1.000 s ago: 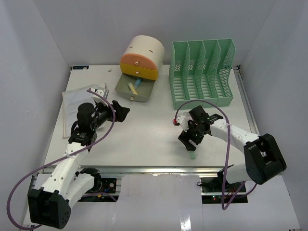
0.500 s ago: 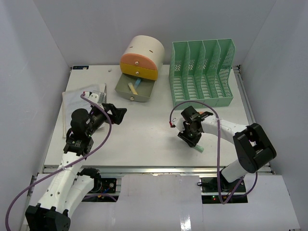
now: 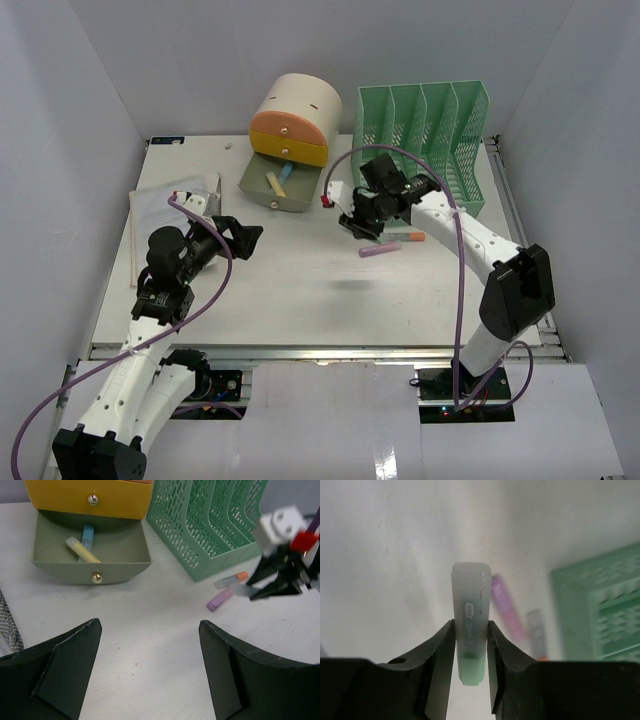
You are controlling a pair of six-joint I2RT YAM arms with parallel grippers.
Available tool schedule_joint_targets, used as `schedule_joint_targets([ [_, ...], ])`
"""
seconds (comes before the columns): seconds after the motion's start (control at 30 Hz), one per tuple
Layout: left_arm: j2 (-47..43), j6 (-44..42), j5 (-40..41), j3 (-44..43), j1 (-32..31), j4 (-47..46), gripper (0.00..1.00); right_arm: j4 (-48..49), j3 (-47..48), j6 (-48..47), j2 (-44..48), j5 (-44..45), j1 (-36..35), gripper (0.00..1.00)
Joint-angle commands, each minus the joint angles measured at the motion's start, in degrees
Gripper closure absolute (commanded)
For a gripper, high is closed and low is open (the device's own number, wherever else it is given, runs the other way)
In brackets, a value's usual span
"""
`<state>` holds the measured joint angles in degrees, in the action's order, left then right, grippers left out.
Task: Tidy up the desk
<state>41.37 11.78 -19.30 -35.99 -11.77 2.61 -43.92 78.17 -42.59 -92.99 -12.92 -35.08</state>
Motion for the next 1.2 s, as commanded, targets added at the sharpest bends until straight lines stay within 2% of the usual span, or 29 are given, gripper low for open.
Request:
schedule_joint_targets([
  [0.0, -1.77, -1.44, 0.38, 0.64, 0.26, 0.11, 0.10, 3.28, 14.51, -6.02, -6.19, -9.53, -1.09, 0.91],
  [0.1, -2.85, -2.04, 0.69, 1.03, 0.26, 0.13, 0.10, 10.44, 22.76, -5.11, -11.64, -9.67, -2.51, 0.90],
  [0.23, -3.76, -2.64, 1.81, 1.36, 0.26, 0.03, 0.10, 16.79, 35.51, 1.17, -20.58, -8.36, -3.68, 0.88],
  [0.4, -3.24, -3.25, 2.35, 1.28, 0.26, 0.28, 0.10, 30.20, 41.21, 6.43, -28.85, -3.95, -5.32, 0.87],
  [0.5, -2.68, -3.51, 2.60, 1.10, 0.26, 0.38, 0.10, 34.74, 43.57, 8.84, -33.82, -0.55, -5.96, 0.82],
  [0.53, -2.47, -3.67, 2.76, 1.09, 0.26, 0.38, 0.10, 36.23, 43.64, 9.53, -34.83, 0.61, -6.12, 0.79],
  [0.6, -2.15, -3.78, 2.87, 1.04, 0.26, 0.43, 0.10, 38.74, 43.36, 10.15, -36.40, 3.34, -6.23, 0.58],
  [0.63, -2.03, -3.76, 2.76, 1.09, 0.26, 0.34, 0.10, 39.22, 43.17, 10.18, -36.91, 4.14, -6.18, 0.53],
  [0.7, -1.64, -3.59, 2.07, 1.10, 0.26, 0.10, 0.08, 39.52, 42.41, 10.34, -37.42, 5.33, -5.87, 0.30],
  [0.73, -1.37, -3.12, 1.66, 1.44, 0.26, -0.44, 0.03, 39.38, 41.73, 10.75, -36.89, 4.80, -5.47, 0.26],
  [0.8, -0.51, -2.73, -2.62, 2.40, 0.26, -2.15, 0.02, 38.91, 40.06, 13.46, -35.09, 2.66, -4.40, 0.21],
  [0.93, 3.31, -2.30, -10.98, 2.08, 0.26, -2.17, 0.02, 33.39, 38.48, 15.52, -29.41, -6.74, -1.22, 0.15],
  [1.1, 10.09, -0.76, -25.64, 1.99, 0.12, -7.29, 0.02, 21.70, 21.45, 11.79, -12.56, -44.32, 8.70, 0.15],
  [1.17, 11.55, 0.70, -28.15, 3.22, -0.49, -11.17, 0.02, 15.04, 14.45, 7.81, -7.63, -50.24, 12.50, 0.16],
])
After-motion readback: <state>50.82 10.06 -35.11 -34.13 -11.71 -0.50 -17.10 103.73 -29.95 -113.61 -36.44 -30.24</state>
